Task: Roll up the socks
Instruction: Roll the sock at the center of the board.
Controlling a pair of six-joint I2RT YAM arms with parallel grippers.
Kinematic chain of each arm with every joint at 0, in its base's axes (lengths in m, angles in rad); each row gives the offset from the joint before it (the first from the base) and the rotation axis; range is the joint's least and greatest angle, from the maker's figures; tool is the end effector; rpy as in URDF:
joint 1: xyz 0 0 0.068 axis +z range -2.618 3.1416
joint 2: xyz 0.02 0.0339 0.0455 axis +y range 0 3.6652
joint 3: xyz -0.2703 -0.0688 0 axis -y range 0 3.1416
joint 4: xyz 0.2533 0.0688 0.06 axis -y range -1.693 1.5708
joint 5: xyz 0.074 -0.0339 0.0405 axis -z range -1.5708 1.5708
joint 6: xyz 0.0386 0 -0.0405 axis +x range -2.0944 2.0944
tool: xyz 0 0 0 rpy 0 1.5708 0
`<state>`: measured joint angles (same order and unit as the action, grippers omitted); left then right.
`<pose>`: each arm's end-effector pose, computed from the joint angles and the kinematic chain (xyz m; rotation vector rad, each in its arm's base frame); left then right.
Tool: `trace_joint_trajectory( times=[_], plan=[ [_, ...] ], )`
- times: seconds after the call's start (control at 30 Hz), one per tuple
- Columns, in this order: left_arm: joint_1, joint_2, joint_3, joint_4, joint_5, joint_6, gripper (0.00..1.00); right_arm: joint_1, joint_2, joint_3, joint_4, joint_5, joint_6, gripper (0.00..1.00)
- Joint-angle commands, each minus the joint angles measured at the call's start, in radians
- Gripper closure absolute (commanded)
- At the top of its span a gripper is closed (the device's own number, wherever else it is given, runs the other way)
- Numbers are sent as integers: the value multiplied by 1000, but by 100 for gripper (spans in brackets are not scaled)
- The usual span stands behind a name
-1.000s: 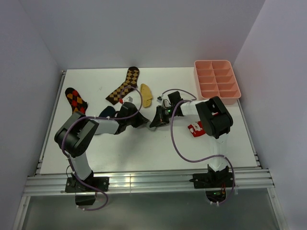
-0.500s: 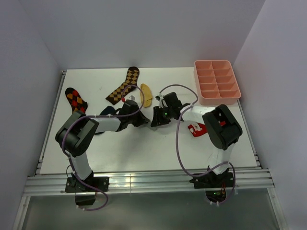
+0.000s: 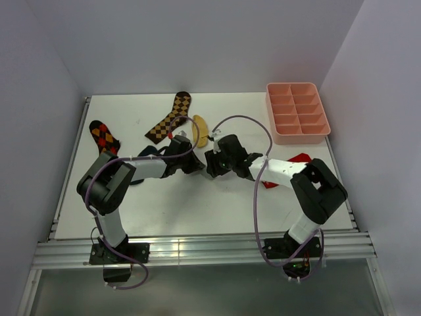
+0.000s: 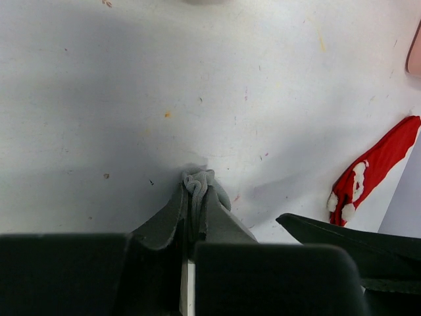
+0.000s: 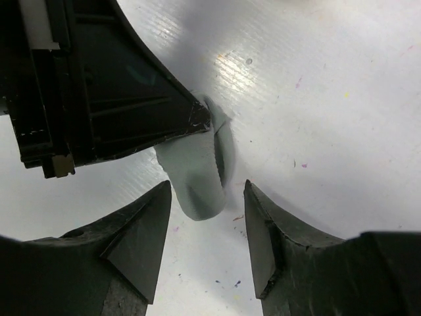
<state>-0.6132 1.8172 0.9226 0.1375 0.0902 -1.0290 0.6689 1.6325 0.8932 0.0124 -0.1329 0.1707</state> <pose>0.3030 -0.2175 0.1384 -0.4707 2.4681 -0.8695 0.2700 0.2199 0.1824 -0.6500 2.2694 0.5751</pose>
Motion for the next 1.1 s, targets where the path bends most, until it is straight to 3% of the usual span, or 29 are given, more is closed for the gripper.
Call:
trace_joint_trajectory(
  times=[0.0,0.3,0.67,0.83,1.07],
  plan=[
    [-8,31,19,-68,3,41,100,33,-36,-22,92,61,-65,44],
    [-10,33,30,-81,6,43,100,115,23,-2,116,160,-138,39],
    [-10,37,36,-81,23,44,100,156,128,35,101,234,-154,40],
    [-10,36,36,-82,31,43,100,161,165,44,92,263,-149,46],
    [-10,33,38,-75,57,35,100,170,223,79,40,317,-146,62]
  ],
)
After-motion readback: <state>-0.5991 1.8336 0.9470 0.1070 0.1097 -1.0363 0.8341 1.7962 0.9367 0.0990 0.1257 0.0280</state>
